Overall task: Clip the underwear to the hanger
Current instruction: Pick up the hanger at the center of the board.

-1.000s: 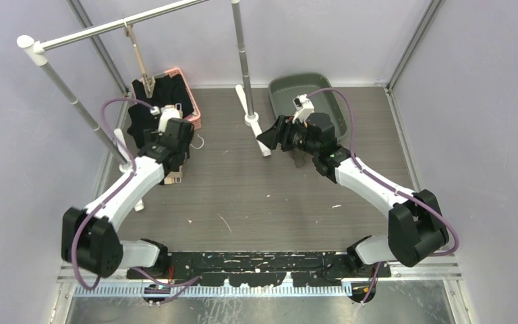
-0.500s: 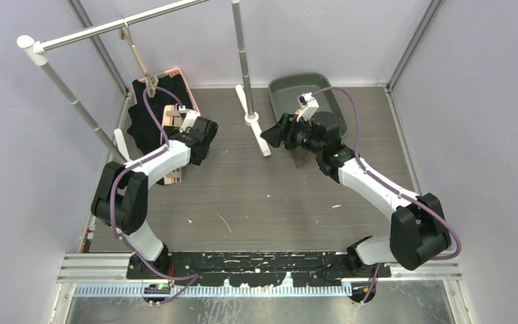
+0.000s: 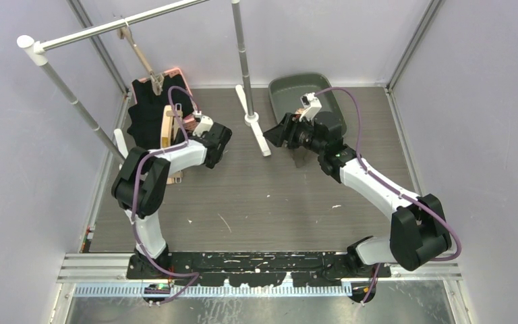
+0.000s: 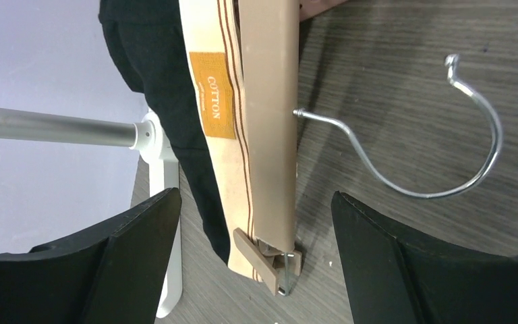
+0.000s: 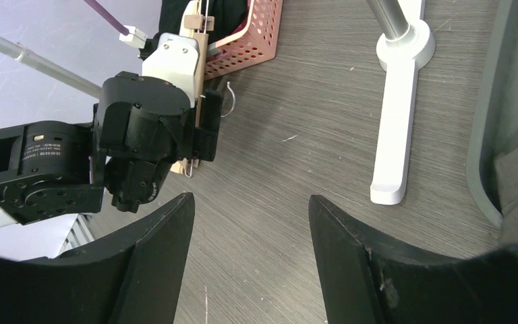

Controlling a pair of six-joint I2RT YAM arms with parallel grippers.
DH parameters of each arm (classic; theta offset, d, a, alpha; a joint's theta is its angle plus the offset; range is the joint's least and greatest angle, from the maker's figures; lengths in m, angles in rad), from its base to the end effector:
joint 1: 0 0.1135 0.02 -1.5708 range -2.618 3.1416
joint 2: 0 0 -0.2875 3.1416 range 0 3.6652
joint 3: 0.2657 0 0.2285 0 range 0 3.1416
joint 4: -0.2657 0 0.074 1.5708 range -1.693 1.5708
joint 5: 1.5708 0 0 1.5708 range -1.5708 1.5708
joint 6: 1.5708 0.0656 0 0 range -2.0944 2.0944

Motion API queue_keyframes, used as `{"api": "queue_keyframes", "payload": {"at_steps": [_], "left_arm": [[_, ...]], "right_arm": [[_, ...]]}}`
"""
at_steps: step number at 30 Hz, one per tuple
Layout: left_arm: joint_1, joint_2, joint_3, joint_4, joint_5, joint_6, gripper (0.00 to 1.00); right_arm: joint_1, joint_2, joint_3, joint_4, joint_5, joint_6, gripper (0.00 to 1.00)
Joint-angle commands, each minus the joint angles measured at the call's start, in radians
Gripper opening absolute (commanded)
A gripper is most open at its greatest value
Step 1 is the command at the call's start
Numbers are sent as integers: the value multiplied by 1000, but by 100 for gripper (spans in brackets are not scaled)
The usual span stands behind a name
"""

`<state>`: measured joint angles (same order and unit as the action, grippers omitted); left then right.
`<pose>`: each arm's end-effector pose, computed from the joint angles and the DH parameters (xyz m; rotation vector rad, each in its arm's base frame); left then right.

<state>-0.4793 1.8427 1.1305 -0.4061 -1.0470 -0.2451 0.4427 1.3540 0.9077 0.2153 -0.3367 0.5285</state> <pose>0.3368 -0.1110 0.1957 -0.0330 2.2006 0.9997 0.2756 0.1546 0.3221 -0.1727 1.8945 0.9804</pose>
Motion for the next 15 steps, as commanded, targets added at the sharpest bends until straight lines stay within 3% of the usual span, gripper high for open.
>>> {"api": "queue_keyframes", "payload": {"at_steps": [1, 6, 15], "left_arm": [[-5, 24, 63, 56, -111, -6, 83], [-7, 56, 93, 24, -117, -4, 78], [-5, 132, 173, -101, -134, -40, 77]], "right_arm": [[-11, -46, 2, 41, 0, -10, 69], [-19, -50, -4, 41, -2, -10, 69], [-28, -56, -8, 42, -6, -7, 69]]}}
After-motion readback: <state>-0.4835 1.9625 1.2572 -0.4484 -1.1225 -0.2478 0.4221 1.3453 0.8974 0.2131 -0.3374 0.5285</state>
